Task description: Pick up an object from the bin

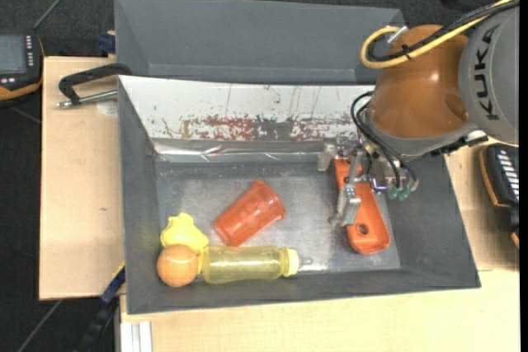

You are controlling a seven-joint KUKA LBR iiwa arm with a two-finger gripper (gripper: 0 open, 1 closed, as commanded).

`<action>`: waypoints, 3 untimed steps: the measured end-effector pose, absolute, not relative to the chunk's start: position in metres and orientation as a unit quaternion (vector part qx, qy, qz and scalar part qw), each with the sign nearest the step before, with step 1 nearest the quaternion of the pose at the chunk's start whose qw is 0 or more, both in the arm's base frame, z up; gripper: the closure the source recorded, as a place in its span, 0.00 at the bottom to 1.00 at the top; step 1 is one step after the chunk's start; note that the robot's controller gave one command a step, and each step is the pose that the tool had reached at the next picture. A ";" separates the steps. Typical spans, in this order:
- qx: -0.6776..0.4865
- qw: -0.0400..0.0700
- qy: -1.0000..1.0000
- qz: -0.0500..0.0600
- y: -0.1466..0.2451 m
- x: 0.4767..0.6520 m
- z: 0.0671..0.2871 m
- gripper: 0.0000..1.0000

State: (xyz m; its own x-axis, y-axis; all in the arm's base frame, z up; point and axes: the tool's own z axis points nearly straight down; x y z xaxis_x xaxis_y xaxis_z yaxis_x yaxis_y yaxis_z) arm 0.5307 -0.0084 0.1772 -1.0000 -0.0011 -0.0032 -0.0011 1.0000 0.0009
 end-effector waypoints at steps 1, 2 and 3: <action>-0.041 0.003 0.999 0.001 -0.021 0.528 0.169 0.00; -0.172 0.004 0.985 -0.001 -0.051 0.539 0.142 0.00; -0.196 0.004 0.981 0.001 -0.066 0.537 0.113 0.00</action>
Offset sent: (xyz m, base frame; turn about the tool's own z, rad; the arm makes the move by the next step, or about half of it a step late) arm 0.0142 -0.0508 -0.0476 -0.3798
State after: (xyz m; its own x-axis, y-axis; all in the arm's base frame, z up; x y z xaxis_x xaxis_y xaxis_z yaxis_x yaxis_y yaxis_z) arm 0.5371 -0.0660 0.1129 -0.9233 -0.3840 -0.0088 -0.3840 0.9233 -0.0002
